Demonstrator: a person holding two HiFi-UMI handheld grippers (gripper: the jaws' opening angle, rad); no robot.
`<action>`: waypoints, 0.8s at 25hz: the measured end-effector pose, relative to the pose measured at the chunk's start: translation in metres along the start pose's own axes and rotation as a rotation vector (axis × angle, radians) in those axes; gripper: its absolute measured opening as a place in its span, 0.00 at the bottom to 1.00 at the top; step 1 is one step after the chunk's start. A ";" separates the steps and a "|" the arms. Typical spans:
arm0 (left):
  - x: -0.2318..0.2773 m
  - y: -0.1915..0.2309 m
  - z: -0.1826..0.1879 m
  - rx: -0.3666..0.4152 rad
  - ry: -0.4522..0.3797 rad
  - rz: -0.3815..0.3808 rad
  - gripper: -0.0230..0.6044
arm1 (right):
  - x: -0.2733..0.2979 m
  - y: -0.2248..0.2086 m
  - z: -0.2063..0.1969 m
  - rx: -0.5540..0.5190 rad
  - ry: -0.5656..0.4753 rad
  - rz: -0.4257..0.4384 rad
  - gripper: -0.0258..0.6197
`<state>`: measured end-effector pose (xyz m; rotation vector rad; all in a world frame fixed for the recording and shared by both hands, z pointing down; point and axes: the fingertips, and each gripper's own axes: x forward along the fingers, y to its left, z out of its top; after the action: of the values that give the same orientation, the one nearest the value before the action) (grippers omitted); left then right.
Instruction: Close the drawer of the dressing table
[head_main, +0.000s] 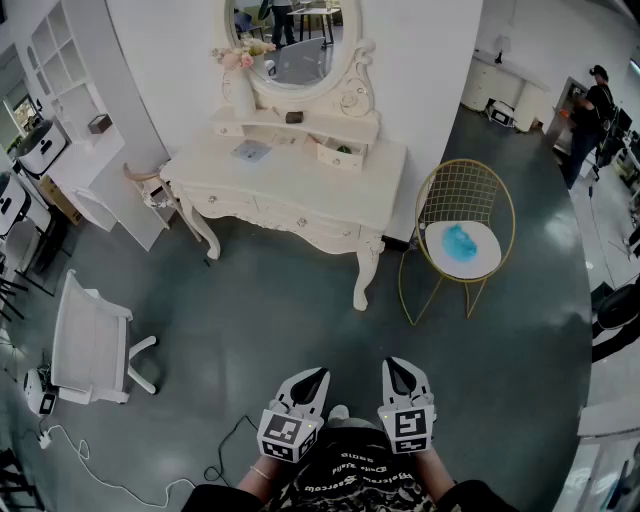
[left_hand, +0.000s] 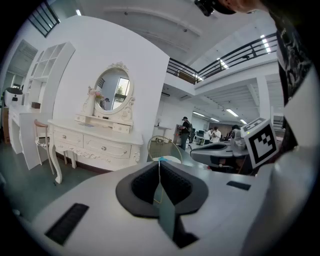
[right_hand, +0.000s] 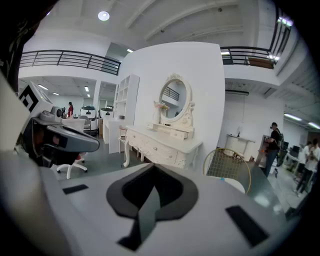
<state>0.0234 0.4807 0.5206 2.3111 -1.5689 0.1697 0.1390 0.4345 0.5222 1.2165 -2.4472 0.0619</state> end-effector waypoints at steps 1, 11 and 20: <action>-0.001 0.001 0.000 0.000 0.000 0.002 0.07 | 0.000 0.000 0.000 0.006 -0.003 0.001 0.05; 0.000 0.008 -0.003 -0.014 -0.007 0.036 0.07 | 0.001 -0.008 0.008 0.036 -0.057 -0.007 0.06; 0.021 0.023 -0.003 -0.019 0.005 0.030 0.07 | 0.020 -0.017 0.013 0.037 -0.054 -0.016 0.06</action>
<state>0.0104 0.4559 0.5338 2.2725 -1.5961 0.1675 0.1375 0.4064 0.5156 1.2693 -2.4929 0.0706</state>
